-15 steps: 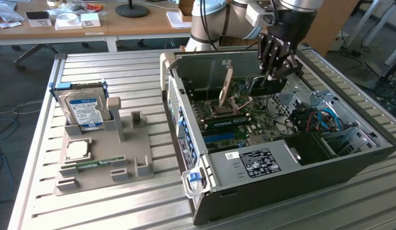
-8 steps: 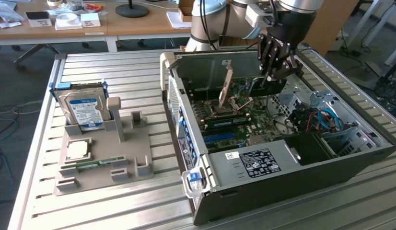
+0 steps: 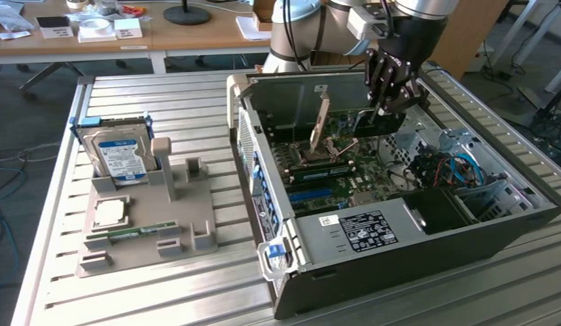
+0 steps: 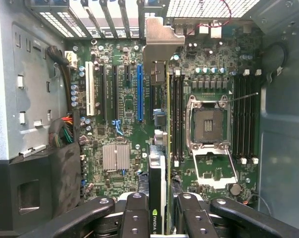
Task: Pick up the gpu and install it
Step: 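Insert the gpu into the slot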
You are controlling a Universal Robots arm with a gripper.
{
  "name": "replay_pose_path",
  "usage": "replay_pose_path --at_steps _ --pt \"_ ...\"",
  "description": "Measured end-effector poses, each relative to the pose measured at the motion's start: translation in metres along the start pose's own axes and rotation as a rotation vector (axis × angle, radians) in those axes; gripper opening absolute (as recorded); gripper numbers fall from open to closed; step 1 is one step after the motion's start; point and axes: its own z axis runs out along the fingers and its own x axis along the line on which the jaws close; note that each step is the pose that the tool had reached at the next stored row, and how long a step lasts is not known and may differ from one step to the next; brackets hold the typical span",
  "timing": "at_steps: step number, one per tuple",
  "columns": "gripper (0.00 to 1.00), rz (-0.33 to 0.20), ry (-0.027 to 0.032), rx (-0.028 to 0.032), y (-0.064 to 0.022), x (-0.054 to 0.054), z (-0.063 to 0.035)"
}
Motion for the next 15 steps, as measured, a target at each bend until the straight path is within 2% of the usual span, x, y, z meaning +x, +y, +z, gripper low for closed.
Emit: replay_pose_path --at_steps 15 --pt "0.27 0.000 0.0000 0.0001 0.0000 0.0000 0.0012"
